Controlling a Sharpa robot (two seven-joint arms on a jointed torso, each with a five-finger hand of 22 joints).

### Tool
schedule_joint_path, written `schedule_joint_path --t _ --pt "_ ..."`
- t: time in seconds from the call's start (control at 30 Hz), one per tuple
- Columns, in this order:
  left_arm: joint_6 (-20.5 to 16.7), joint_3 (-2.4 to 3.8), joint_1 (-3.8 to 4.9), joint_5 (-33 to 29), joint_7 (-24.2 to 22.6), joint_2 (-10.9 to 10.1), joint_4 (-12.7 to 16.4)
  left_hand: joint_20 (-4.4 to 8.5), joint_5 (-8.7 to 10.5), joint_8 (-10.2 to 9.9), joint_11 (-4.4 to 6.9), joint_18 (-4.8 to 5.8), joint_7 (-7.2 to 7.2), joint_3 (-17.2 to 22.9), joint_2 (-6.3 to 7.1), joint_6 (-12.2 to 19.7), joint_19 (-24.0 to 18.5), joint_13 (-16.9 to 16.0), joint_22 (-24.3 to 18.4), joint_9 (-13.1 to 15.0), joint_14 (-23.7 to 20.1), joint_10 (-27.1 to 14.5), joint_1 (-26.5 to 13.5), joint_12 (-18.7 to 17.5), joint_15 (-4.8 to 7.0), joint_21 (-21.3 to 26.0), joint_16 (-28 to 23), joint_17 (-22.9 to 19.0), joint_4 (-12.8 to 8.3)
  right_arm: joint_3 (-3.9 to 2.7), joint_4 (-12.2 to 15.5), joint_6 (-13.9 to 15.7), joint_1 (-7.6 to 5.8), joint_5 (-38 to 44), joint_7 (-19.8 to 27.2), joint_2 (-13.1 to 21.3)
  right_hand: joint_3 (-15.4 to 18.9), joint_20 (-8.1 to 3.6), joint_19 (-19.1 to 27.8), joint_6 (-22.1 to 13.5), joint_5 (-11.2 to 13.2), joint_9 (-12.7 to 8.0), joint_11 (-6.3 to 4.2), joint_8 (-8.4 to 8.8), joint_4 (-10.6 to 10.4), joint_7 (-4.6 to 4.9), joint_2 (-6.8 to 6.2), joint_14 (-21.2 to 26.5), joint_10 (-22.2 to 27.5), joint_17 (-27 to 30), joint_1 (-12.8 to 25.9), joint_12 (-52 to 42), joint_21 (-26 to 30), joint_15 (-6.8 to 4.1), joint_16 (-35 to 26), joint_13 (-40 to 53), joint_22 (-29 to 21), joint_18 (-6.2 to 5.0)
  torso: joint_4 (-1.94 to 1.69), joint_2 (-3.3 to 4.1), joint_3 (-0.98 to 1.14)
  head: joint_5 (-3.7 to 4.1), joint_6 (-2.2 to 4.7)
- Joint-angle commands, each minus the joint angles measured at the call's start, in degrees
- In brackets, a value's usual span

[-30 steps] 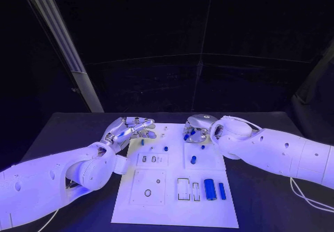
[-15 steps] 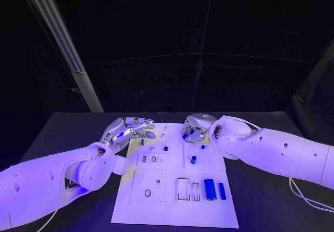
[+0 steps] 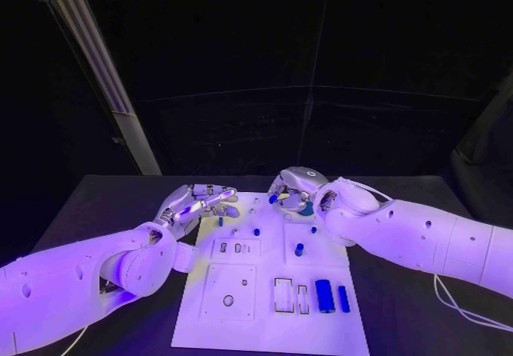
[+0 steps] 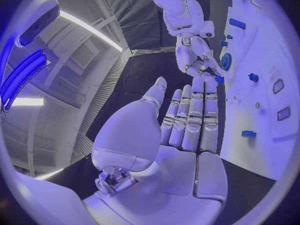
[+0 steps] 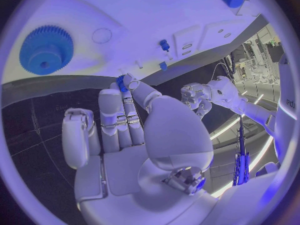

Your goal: Assemble the parts on the task board

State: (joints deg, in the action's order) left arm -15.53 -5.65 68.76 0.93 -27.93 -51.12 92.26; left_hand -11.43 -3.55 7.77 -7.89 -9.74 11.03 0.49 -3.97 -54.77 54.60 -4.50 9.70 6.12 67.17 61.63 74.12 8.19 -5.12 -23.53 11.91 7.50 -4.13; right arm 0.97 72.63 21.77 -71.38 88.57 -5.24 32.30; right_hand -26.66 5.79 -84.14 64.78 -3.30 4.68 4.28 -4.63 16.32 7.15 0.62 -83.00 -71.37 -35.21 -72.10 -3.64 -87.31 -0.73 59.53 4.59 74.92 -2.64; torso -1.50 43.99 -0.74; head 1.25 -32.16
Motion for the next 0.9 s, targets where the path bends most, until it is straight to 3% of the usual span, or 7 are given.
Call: schedule_joint_path --t 0.03,0.27,0.43,0.6,0.9 --pt "0.92 0.05 0.07 0.28 -0.12 -0.02 0.16 0.15 -0.24 -0.36 -0.09 -0.71 -0.03 0.03 -0.01 -0.29 0.32 0.09 -0.08 0.00 0.32 0.31 0.54 -0.11 -0.01 -0.16 -0.33 0.05 -0.35 -0.12 -2.02 2.64 -0.34 -1.22 0.52 -1.61 -0.44 -0.36 -0.96 0.20 -0.11 -0.05 -0.72 0.44 0.02 0.13 -0.28 0.33 -0.80 0.18 0.61 0.24 0.13 -0.23 -0.22 -0.11 7.32 0.91 -0.11 0.11 -0.01 -0.08 0.10" --pt "0.96 0.05 0.08 0.28 -0.06 -0.04 0.11 0.15 -0.24 -0.42 -0.10 -0.70 -0.03 0.03 -0.02 -0.30 0.31 0.11 -0.10 -0.01 0.31 0.31 0.59 -0.19 -0.01 -0.15 -0.39 0.06 -0.43 -0.18 -6.98 1.60 -0.67 -1.41 0.58 -5.83 -0.72 -0.30 -0.87 0.06 -0.07 -0.08 -0.58 0.65 -0.03 0.22 -0.47 0.43 -0.37 0.42 0.85 0.27 0.18 -0.13 -0.25 -0.23 7.21 0.89 -0.04 0.15 0.00 -0.29 0.04" --pt "1.04 0.05 0.11 0.28 -0.01 0.03 0.04 0.15 -0.24 -0.42 -0.10 -0.70 -0.03 0.03 -0.02 -0.30 0.31 0.11 -0.10 -0.01 0.31 0.31 0.59 -0.19 -0.01 -0.15 -0.39 0.06 -0.43 -0.19 -9.87 -0.76 -0.83 -1.42 -0.12 -8.30 -0.95 -0.21 -0.75 -0.11 0.05 -0.12 -0.44 0.83 -0.14 0.33 -0.65 0.55 0.09 0.84 1.22 0.27 0.24 -0.01 -0.38 -0.36 7.05 0.85 -0.03 0.19 -0.02 -0.43 -0.02" --pt "1.04 0.06 0.17 0.28 0.06 -0.14 0.21 0.15 -0.24 -0.42 -0.10 -0.70 -0.03 0.03 -0.02 -0.30 0.31 0.11 -0.10 -0.01 0.31 0.31 0.59 -0.19 -0.01 -0.15 -0.39 0.06 -0.43 -0.19 -11.02 -2.69 -1.05 -1.11 -0.70 -9.45 -1.07 -0.16 -0.69 -0.19 0.08 -0.13 -0.38 0.89 -0.18 0.36 -0.72 0.59 0.32 0.93 1.38 0.27 0.27 0.04 -0.39 -0.42 6.96 0.84 0.20 0.24 0.04 -0.70 -0.05" --pt "1.06 0.06 0.21 0.28 0.12 -0.18 0.16 0.15 -0.23 -0.49 -0.11 -0.69 -0.02 0.01 -0.02 -0.30 0.29 0.14 -0.13 -0.03 0.30 0.33 0.64 -0.29 -0.02 -0.13 -0.48 0.08 -0.54 -0.17 -11.82 -6.32 -1.16 -0.36 -1.18 -10.68 -1.09 -0.14 -0.74 -0.22 0.11 -0.14 -0.35 0.90 -0.20 0.38 -0.78 0.60 0.39 0.92 1.49 0.26 0.24 0.06 -0.36 -0.44 7.06 0.86 0.15 0.27 0.03 -0.72 -0.36"
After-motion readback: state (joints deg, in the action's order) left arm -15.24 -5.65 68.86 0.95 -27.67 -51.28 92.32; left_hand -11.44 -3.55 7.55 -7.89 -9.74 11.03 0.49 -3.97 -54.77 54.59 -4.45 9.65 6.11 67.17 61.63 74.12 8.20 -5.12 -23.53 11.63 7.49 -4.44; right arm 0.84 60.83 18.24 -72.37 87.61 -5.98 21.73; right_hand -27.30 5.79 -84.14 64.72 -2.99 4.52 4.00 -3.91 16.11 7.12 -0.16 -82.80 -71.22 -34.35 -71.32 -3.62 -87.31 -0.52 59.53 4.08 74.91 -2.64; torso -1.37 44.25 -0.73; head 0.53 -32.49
